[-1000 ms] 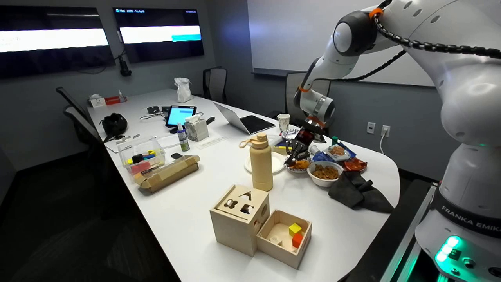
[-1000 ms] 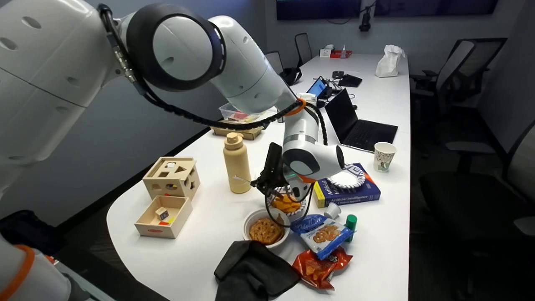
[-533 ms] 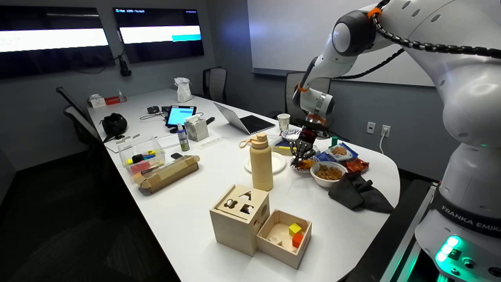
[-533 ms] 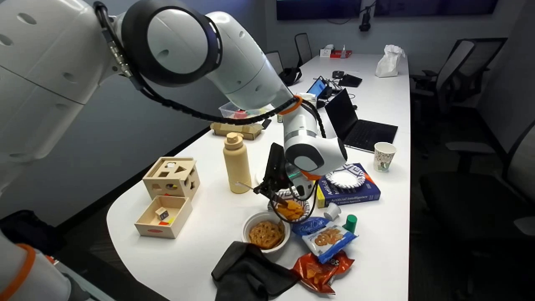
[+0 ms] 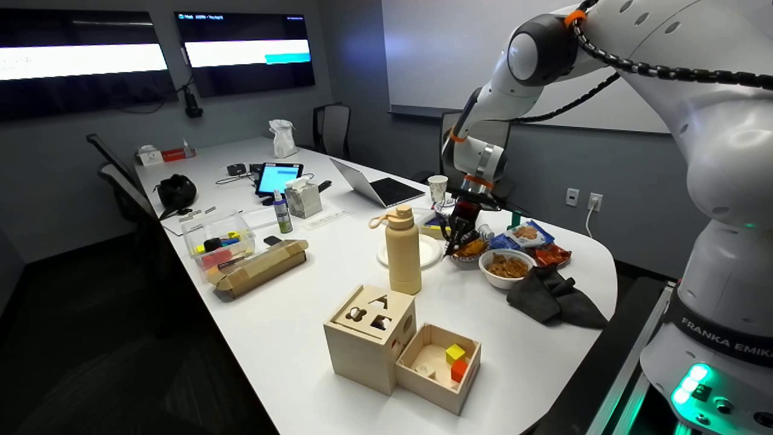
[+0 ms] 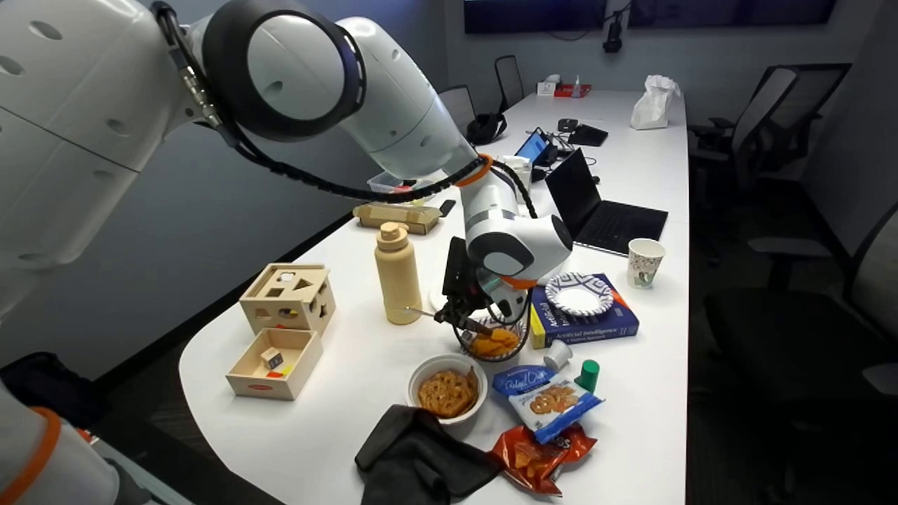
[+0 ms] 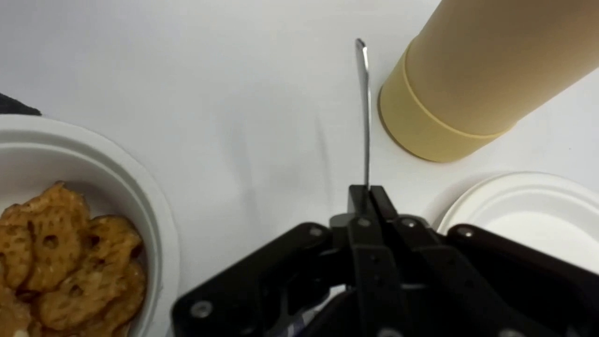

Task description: Use the silver spoon to stir the contents in the white and black bowl and then the white bowl.

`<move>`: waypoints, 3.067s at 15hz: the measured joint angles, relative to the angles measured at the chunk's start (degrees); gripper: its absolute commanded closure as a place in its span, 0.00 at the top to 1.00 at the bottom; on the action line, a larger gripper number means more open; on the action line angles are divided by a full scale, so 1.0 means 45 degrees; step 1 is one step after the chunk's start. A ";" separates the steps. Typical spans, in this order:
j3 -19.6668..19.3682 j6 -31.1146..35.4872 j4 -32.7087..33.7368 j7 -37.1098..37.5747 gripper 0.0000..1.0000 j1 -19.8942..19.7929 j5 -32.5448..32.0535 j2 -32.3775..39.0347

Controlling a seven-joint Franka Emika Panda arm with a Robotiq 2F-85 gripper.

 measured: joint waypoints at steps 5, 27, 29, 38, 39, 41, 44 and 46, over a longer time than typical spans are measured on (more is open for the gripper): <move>0.0740 -0.0145 0.0012 -0.0795 0.01 -0.0281 0.0324 0.0008; 0.0157 -0.1432 0.0185 -0.0627 0.01 -0.0670 0.0299 0.0113; 0.0172 -0.0777 0.0186 -0.0677 0.01 -0.0494 0.0299 0.0108; 0.0597 -0.1080 0.0188 -0.1042 0.01 -0.0472 0.0308 0.0090; 0.0592 -0.1213 0.0188 -0.1073 0.01 -0.0486 0.0308 0.0058; 0.0534 -0.1506 0.0161 -0.1197 0.01 -0.0525 0.0307 -0.0109; 0.0443 -0.1965 -0.0214 -0.1643 0.01 -0.0691 0.0308 -0.0706; 0.0354 -0.2342 -0.0713 -0.2068 0.01 -0.0857 0.0307 -0.1263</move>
